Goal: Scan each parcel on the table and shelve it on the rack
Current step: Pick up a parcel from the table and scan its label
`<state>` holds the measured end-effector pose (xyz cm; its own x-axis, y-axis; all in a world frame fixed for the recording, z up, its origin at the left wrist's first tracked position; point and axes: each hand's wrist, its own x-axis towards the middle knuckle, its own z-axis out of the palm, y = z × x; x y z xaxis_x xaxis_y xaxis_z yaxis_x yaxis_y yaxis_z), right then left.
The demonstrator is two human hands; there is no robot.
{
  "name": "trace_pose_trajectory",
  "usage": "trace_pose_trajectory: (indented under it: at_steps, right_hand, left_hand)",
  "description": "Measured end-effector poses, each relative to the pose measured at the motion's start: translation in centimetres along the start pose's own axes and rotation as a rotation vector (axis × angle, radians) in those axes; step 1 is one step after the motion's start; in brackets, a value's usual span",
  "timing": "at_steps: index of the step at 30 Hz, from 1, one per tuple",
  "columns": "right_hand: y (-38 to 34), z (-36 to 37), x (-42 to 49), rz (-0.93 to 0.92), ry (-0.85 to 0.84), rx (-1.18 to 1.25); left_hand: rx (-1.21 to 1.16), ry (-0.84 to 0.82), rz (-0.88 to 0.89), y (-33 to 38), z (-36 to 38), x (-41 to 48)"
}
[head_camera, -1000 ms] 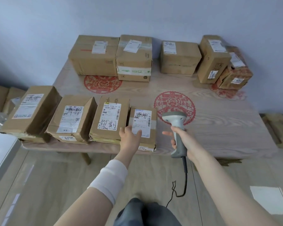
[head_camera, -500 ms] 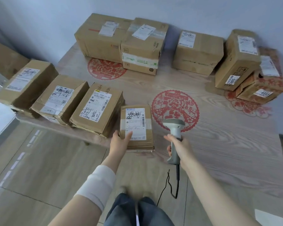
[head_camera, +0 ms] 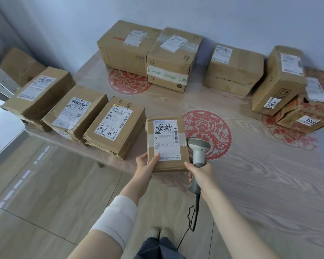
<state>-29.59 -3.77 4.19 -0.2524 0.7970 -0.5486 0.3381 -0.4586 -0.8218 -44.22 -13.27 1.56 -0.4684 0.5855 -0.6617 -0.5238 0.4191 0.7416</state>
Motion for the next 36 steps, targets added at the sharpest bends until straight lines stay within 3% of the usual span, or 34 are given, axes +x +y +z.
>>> trace_pose_trajectory:
  at_steps: [5, 14, 20, 36]
  right_hand:
    - [-4.6, -3.5, -2.9, -0.138, 0.028, 0.020]
    - [-14.4, -9.7, -9.4, -0.362, -0.101, 0.116]
    - [-19.1, -8.5, -13.1, -0.417, -0.374, 0.125]
    - [-19.7, -7.1, -13.9, -0.389, -0.360, 0.114]
  left_hand:
    - [-0.024, -0.128, 0.079, 4.9, 2.1, -2.1]
    - [0.019, -0.201, 0.479, 12.8, 3.3, -4.7]
    - [0.070, -0.232, 0.561, 13.7, 5.2, -5.4]
    - [0.042, -0.214, 0.613, 14.1, 5.5, -5.8]
